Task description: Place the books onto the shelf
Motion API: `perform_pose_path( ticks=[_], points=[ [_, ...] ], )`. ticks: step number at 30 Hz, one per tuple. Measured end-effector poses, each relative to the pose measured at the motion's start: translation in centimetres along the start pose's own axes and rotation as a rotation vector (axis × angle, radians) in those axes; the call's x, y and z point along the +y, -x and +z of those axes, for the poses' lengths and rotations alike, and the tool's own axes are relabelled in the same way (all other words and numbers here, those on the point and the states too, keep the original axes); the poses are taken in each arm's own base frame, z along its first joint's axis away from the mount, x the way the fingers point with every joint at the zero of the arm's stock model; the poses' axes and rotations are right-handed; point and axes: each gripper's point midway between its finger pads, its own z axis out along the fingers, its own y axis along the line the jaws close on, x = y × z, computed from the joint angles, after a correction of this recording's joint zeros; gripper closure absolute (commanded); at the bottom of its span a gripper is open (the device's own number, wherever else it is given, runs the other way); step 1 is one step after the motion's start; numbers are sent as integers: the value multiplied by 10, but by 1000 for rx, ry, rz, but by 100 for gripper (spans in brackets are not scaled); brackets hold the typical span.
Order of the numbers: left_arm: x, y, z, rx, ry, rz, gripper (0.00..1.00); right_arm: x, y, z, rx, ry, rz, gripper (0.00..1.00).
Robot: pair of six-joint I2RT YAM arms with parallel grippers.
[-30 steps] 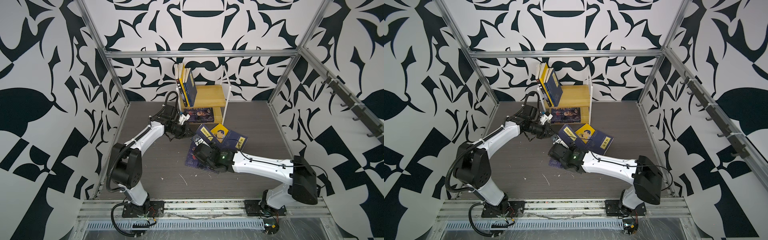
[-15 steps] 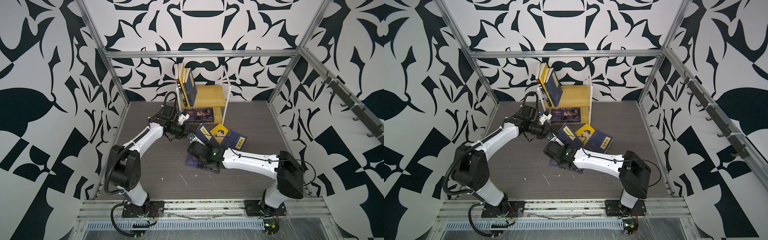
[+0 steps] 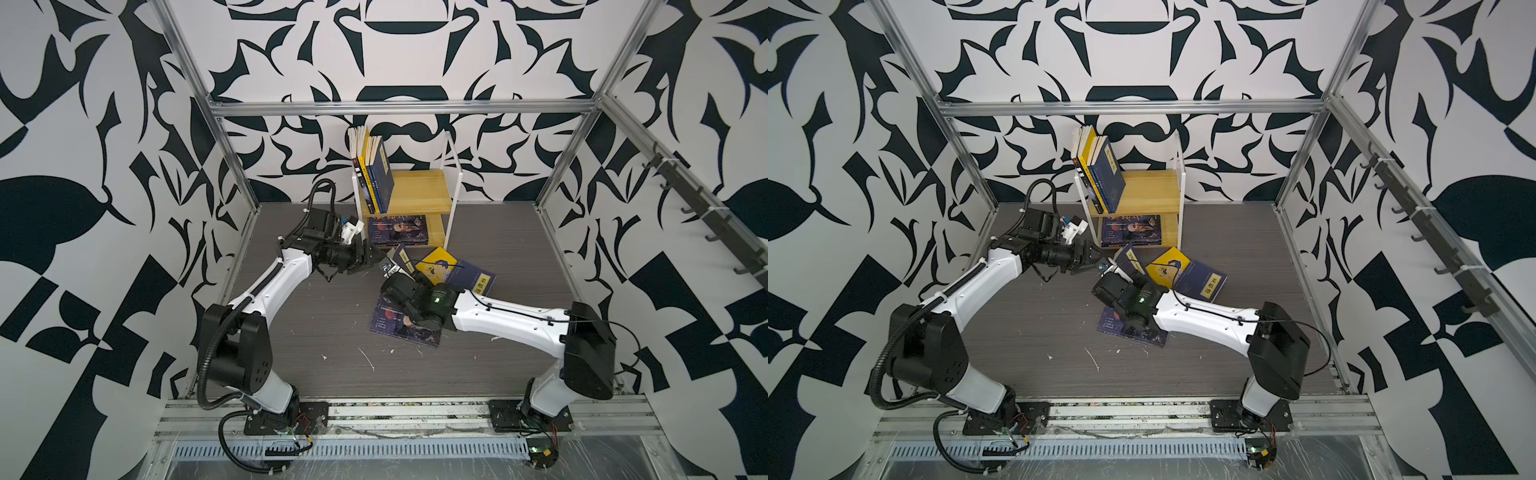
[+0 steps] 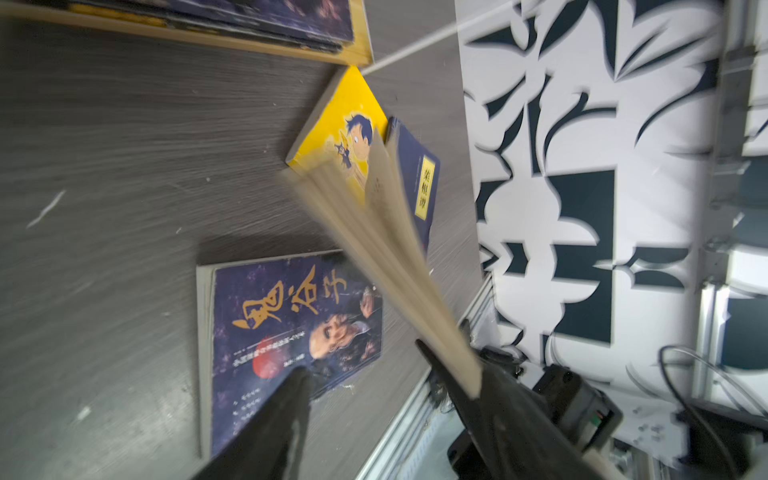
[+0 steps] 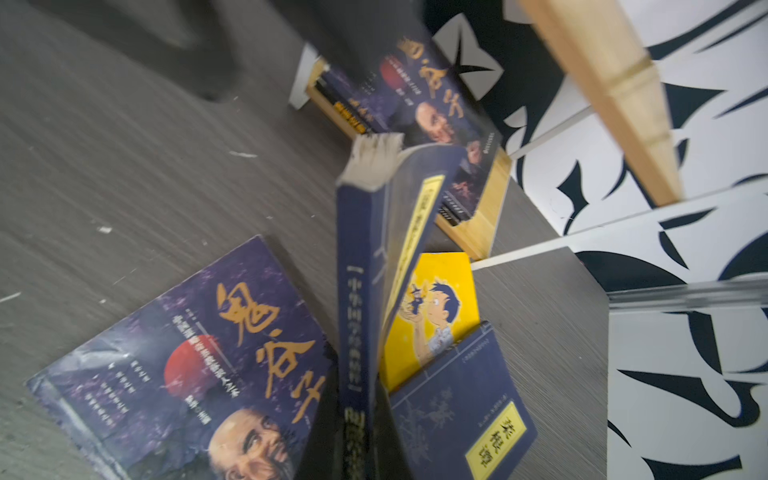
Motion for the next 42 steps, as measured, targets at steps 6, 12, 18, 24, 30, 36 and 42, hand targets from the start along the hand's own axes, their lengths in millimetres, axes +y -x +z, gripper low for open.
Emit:
perform_pose_path(
  ticks=[6, 12, 18, 24, 30, 36, 42],
  points=[
    [19, 16, -34, -113, 71, 40, 3, -42, 27, -31, -140, 10, 125, 100],
    [49, 19, -67, -214, 165, 49, 0, -77, 61, -56, -311, 15, 238, 100],
    [64, 22, -94, -292, 212, 56, 0, -109, 96, -62, -464, -12, 338, 100],
    [64, 30, -112, -350, 214, 85, 0, -138, 129, -51, -575, -76, 410, 100],
    [71, 27, -121, -374, 224, 85, 0, -156, 154, -25, -650, -125, 464, 100],
    [65, 29, -135, -415, 223, 106, 0, -165, 175, 5, -719, -169, 488, 100],
    [65, 30, -138, -423, 222, 107, 0, -165, 191, 36, -761, -202, 498, 100]
  ],
)
